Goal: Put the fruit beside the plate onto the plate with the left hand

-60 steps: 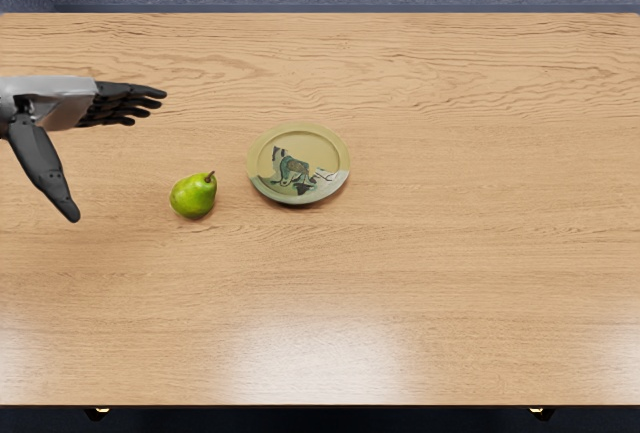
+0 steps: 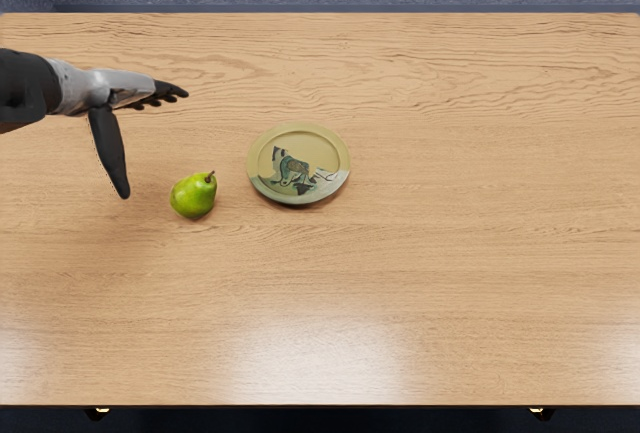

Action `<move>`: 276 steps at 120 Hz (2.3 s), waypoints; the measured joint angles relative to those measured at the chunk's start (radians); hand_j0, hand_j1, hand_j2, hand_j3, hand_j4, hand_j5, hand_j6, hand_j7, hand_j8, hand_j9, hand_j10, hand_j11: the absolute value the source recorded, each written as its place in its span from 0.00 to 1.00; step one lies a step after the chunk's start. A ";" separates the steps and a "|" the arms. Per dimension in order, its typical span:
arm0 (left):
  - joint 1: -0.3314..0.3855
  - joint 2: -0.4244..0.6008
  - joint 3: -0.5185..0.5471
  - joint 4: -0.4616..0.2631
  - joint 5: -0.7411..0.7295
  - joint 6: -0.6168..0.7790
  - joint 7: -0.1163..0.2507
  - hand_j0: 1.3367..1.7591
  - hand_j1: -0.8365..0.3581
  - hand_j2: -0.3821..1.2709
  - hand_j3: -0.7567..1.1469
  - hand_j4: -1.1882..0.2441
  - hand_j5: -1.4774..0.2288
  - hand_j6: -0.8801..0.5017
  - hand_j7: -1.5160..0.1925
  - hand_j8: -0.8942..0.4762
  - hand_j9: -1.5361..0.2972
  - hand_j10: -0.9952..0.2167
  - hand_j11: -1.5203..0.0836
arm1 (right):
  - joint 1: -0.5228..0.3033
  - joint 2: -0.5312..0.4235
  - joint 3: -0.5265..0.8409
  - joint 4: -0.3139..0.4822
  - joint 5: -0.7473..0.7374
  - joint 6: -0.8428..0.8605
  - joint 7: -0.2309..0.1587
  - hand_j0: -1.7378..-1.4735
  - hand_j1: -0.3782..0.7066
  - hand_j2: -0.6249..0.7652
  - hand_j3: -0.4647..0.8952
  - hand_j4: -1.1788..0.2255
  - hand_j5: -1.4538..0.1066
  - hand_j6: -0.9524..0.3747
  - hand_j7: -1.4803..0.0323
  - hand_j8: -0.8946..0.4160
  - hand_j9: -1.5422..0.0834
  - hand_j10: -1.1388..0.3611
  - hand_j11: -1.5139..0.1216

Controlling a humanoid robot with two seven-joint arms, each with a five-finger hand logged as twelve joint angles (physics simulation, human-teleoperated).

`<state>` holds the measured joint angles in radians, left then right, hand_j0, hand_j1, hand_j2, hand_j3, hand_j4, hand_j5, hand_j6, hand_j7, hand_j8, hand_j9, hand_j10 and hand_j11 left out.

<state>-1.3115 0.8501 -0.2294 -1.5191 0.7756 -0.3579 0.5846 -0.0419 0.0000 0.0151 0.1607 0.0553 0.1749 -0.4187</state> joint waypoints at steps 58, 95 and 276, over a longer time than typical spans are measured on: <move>0.095 -0.030 0.007 -0.209 0.157 0.169 0.026 0.76 0.97 0.23 0.40 0.81 0.85 0.62 0.87 0.63 0.82 0.80 0.93 | 0.000 0.000 0.000 -0.003 0.000 0.000 0.000 0.30 0.03 0.45 0.34 0.84 0.93 0.72 0.98 0.68 0.95 0.76 0.93; 0.211 -0.153 0.012 -0.135 0.359 0.294 0.026 0.76 0.97 0.23 0.40 0.81 0.85 0.62 0.87 0.63 0.82 0.80 0.93 | 0.000 0.000 -0.001 -0.003 0.000 0.000 0.000 0.30 0.03 0.45 0.34 0.84 0.93 0.72 0.98 0.68 0.95 0.76 0.93; 0.296 -0.259 0.036 0.041 0.448 0.292 0.026 0.76 0.53 0.29 0.40 0.49 0.52 0.29 0.54 0.35 0.50 0.43 0.57 | 0.001 0.000 0.000 -0.003 0.000 0.000 0.000 0.30 0.03 0.45 0.34 0.84 0.93 0.72 0.98 0.68 0.95 0.76 0.93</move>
<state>-1.0157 0.5912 -0.1938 -1.4785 1.2239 -0.0654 0.6108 -0.0406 0.0000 0.0154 0.1577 0.0552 0.1749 -0.4188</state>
